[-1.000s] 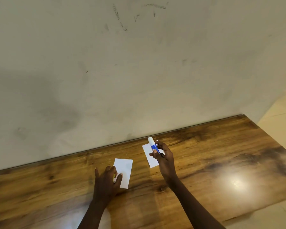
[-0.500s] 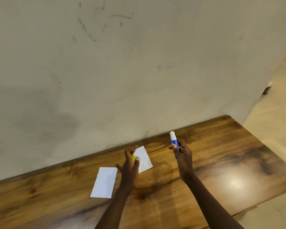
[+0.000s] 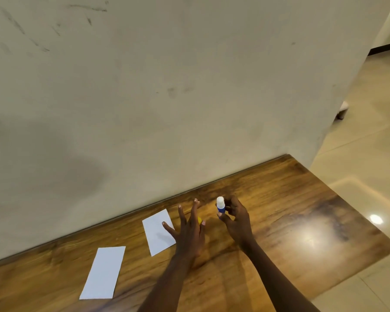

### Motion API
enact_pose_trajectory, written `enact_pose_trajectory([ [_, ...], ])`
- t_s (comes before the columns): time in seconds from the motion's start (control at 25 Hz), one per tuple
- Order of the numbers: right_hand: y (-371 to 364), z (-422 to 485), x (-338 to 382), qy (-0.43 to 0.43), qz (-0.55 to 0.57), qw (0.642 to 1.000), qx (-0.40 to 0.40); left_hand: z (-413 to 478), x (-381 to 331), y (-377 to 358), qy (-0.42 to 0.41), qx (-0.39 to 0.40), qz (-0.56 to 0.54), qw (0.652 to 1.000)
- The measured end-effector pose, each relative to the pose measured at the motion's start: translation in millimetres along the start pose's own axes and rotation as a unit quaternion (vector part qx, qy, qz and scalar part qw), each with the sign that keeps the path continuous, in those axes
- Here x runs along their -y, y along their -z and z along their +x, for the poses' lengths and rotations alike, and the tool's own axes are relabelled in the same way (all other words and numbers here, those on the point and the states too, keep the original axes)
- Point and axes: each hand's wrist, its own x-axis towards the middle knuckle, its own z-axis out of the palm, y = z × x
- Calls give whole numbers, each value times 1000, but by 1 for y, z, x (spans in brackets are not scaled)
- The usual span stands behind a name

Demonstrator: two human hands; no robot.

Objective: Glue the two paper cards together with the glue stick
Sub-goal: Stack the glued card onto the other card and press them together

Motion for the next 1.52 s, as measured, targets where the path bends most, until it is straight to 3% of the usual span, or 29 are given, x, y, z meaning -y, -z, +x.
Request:
enact_pose_trajectory([
  [0.4, 2, -3, -10, -7, -22, 1000, 15, -3, 2, -5, 5, 64, 17, 998],
  [0.6, 6, -5, -6, -27, -18, 999, 16, -1, 3, 4, 17, 110, -44, 993],
  [0.68, 8, -10, -3, -41, 9, 999, -11, -2, 2, 7, 11, 107, -62, 992],
  [0.8, 9, -28, 2, -58, 45, 990, -118, -9, 7, 12, 6, 82, -133, 988],
  [0.96, -13, -56, 15, -11, -26, 976, -214, -33, 39, 28, 23, -8, -157, 987],
  [1.04, -39, -68, 27, 59, -67, 980, -178, -40, 62, 39, 67, -53, -104, 991],
  [1.16, -90, -74, 39, 77, -145, 986, -24, -48, 87, 60, 118, -55, -5, 992],
  [1.28, -127, -70, 36, -18, -196, 979, 54, -56, 98, 75, 107, -3, 60, 992],
  [1.4, -142, -65, 39, -132, -243, 959, 64, -60, 105, 76, 56, 23, 84, 995],
  [1.52, -148, -59, 43, -185, -226, 955, 60, -67, 110, 73, 6, 51, 112, 992],
])
